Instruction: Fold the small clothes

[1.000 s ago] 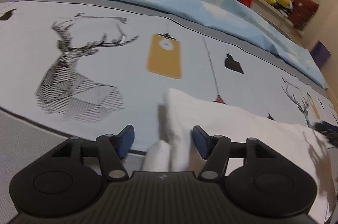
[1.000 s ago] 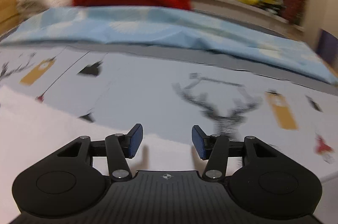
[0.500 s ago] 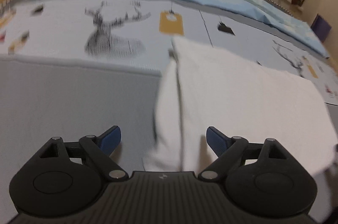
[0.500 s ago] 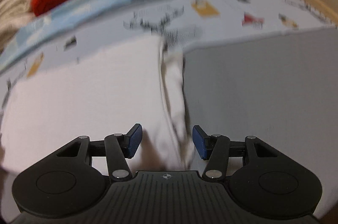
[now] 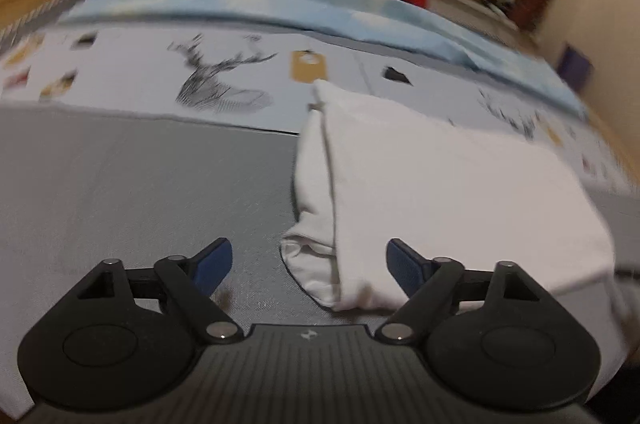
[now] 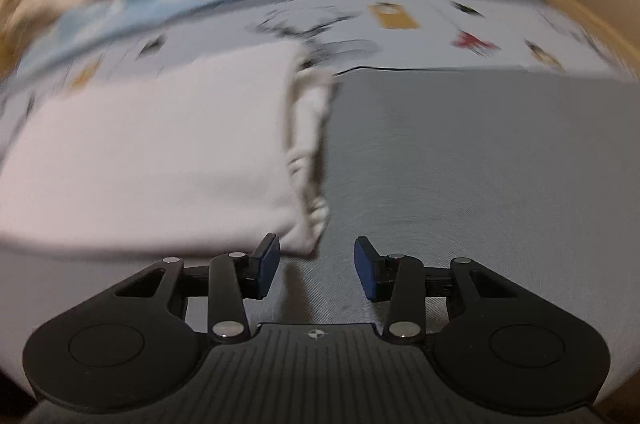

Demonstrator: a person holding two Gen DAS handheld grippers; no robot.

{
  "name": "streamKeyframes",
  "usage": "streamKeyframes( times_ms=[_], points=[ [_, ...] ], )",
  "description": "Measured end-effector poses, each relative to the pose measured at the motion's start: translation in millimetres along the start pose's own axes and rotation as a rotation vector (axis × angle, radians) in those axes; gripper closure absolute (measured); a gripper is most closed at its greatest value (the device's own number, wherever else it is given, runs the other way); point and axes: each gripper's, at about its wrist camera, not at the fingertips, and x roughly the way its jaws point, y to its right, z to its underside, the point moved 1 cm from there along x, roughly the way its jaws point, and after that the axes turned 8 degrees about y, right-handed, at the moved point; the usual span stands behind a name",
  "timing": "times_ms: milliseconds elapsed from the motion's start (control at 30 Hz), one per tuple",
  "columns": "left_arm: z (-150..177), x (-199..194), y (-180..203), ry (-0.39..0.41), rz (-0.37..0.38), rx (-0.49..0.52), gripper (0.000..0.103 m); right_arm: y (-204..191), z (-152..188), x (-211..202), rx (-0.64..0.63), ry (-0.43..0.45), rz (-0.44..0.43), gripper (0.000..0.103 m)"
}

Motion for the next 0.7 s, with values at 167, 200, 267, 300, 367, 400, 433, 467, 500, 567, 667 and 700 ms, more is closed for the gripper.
streamKeyframes(
  times_ms=[167, 200, 267, 300, 367, 400, 433, 467, 500, 567, 667, 700],
  points=[
    [19.3, 17.2, 32.1, -0.065, 0.047, 0.205, 0.016, -19.6, 2.9, 20.9, -0.192, -0.021, 0.042, 0.050],
    [23.4, 21.0, 34.7, -0.073, 0.047, 0.228, 0.016, -20.5, 1.5, 24.9, -0.214, -0.015, 0.051, 0.050],
    [29.9, 31.0, 35.8, -0.088, 0.040, 0.247, 0.017, -19.8, -1.3, 29.3, -0.227, -0.007, 0.046, 0.050],
    [32.3, 35.2, 35.7, -0.094, 0.044, 0.246, 0.023, -18.3, -2.7, 30.9, -0.219, -0.009, 0.041, 0.053],
    [33.3, 39.8, 35.4, -0.100, 0.081, 0.237, 0.059, -15.0, -4.2, 31.9, -0.194, -0.019, 0.000, 0.073],
    [32.5, 40.7, 34.6, -0.107, 0.103, 0.230, 0.079, -14.0, -4.5, 30.2, -0.176, -0.023, -0.022, 0.091],
    [31.4, 39.2, 33.7, -0.105, 0.110, 0.224, 0.083, -14.1, -4.6, 26.8, -0.162, -0.022, -0.032, 0.091],
    [30.1, 35.0, 32.5, -0.096, 0.117, 0.222, 0.088, -12.9, -5.1, 23.4, -0.151, -0.019, -0.037, 0.093],
    [28.5, 31.4, 31.5, -0.088, 0.124, 0.218, 0.089, -11.2, -5.5, 19.8, -0.132, -0.018, -0.045, 0.094],
    [25.8, 25.8, 28.4, -0.082, 0.124, 0.213, 0.089, -5.2, -6.2, 11.7, -0.094, -0.019, -0.068, 0.094],
    [31.5, 34.1, 22.5, -0.163, 0.087, 0.201, 0.091, 0.6, -3.2, 18.9, -0.087, -0.068, -0.024, 0.095],
    [33.7, 35.7, 22.1, -0.177, 0.079, 0.206, 0.091, 1.7, -1.3, 23.1, -0.091, -0.089, -0.006, 0.095]
  ],
)
